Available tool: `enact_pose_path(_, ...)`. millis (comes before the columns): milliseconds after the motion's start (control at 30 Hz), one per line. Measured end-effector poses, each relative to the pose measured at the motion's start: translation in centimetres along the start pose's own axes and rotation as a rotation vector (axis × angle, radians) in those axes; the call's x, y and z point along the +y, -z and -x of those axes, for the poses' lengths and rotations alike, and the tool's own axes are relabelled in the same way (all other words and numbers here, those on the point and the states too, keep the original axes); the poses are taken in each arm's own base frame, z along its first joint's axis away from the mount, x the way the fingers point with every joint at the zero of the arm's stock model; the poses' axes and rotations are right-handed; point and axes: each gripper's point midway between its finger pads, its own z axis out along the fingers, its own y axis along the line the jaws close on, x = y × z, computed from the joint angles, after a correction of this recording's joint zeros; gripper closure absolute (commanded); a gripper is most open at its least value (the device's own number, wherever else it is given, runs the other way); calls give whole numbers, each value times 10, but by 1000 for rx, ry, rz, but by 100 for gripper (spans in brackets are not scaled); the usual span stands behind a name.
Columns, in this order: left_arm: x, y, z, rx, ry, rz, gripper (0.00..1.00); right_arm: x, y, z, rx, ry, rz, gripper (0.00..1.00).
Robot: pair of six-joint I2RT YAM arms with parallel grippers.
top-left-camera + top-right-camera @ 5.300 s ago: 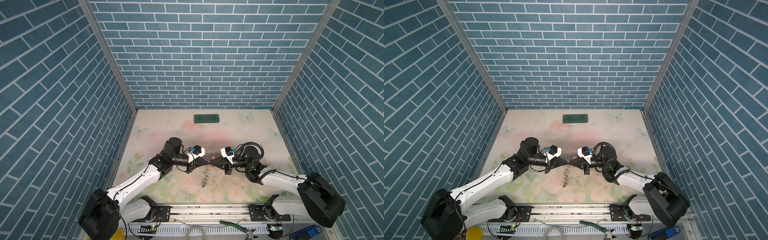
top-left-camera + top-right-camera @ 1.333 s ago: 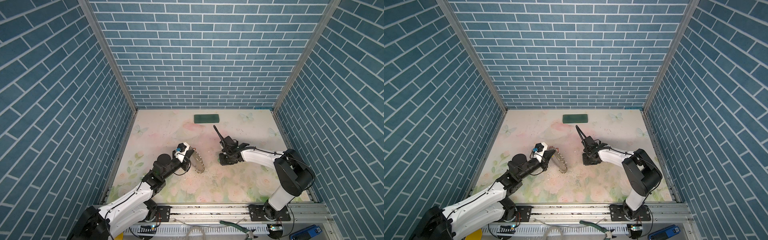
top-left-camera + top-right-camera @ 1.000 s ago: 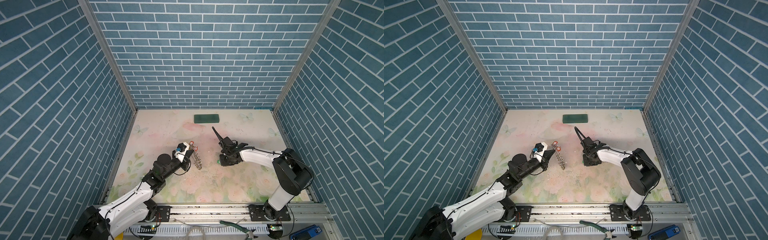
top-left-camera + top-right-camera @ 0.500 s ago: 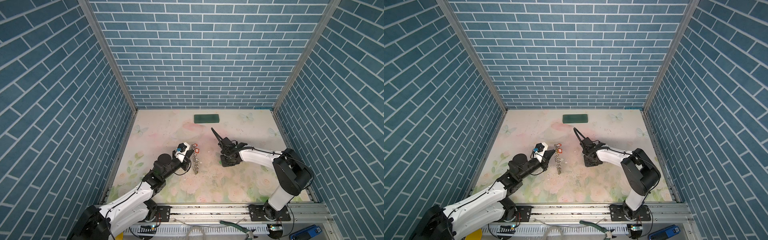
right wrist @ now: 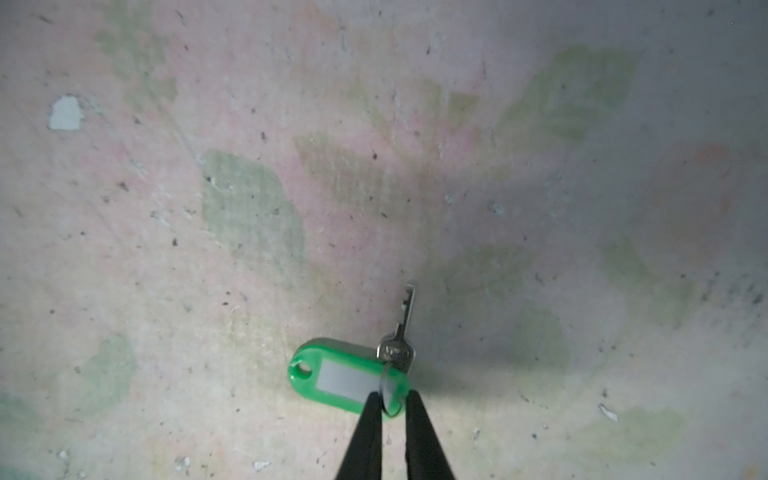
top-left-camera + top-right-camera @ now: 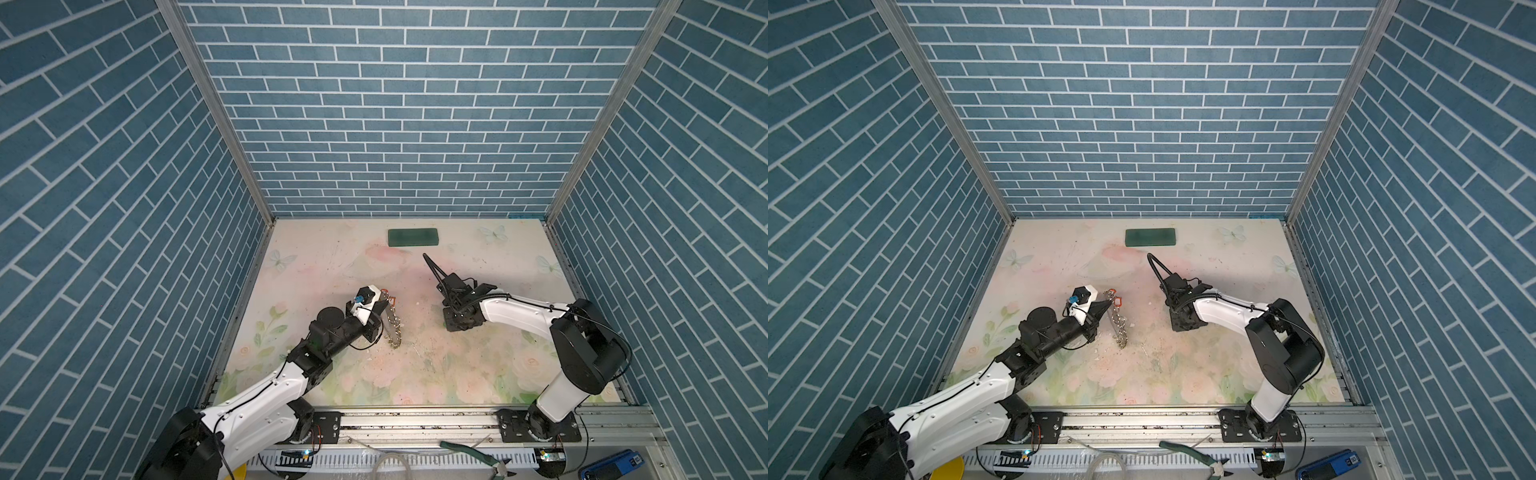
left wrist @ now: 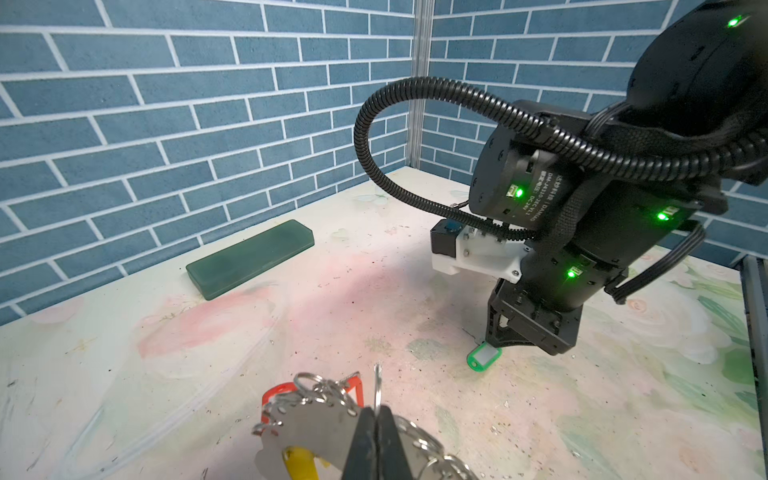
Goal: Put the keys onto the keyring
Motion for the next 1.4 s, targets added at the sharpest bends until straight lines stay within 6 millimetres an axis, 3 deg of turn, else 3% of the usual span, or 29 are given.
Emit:
enact_pose_path(667, 0, 0, 0, 1, 0, 0, 100, -10, 13, 8, -24, 10, -51, 88)
enact_pose_path(1000, 0, 0, -1, 2, -3, 0, 100, 8, 21, 22, -22, 56, 20, 87)
enact_pose_path(1167, 0, 0, -1, 2, -4, 0, 100, 14, 14, 26, 16, 80, 14, 87)
enact_pose_path(1400, 0, 0, -1, 3, -6, 0, 100, 10, 2, 13, 94, 111, -15, 87)
